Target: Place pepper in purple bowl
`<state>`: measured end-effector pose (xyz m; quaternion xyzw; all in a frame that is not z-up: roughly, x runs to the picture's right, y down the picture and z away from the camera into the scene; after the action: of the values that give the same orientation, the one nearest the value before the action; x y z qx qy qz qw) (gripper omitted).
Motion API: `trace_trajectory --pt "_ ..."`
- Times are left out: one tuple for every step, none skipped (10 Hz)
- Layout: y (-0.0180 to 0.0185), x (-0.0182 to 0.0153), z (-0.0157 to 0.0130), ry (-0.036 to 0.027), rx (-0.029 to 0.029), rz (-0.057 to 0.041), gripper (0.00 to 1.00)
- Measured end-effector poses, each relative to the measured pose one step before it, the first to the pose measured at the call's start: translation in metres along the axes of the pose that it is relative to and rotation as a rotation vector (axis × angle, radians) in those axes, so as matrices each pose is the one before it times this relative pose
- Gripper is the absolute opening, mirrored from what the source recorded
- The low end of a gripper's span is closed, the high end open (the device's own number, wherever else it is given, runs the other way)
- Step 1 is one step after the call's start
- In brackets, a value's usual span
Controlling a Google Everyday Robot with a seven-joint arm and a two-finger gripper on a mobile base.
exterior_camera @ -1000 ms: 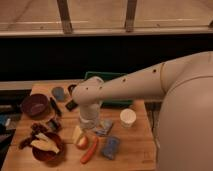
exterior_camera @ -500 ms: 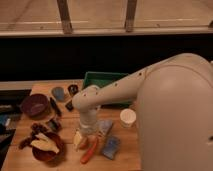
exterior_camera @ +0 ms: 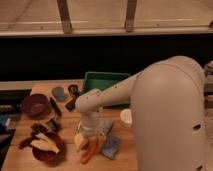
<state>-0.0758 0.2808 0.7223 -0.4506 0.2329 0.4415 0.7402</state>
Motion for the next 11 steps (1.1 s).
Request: trace_trajectory --pt "-0.00019 0.00001 0.00038 0.00098 -0.00046 0.00061 0.8" --pt "0.00008 -0.00002 0.00081 0.00522 -0.00553 0.0023 0.8" --pt "0.00048 -0.00026 0.00562 0.01542 -0.00786 -0.00521 0.8" --pt "0.0001 -0.00201 0.0102 0.01771 -0.00599 -0.00395 0.8" --pt "0.00016 -0.00162 0.0051 0.01174 0.00067 -0.00151 0.8" --pt "0.00141 -0.00169 0.00443 0.01459 -0.00008 -0.00203 0.8" --pt "-0.00185 -0.00105 0.00385 0.01126 0.00026 0.0044 0.8" --pt "-0.00192 -0.00086 0.00296 0.00654 -0.00055 0.00522 0.8" --pt "-0.00183 -0.00088 0.00297 0.00589 0.00397 0.00815 0.8" --pt "0.00169 -0.00256 0.00679 0.01562 0.01719 0.01451 0.8" --pt "0.00273 -0.00332 0.00676 0.0166 0.01844 0.00824 0.8"
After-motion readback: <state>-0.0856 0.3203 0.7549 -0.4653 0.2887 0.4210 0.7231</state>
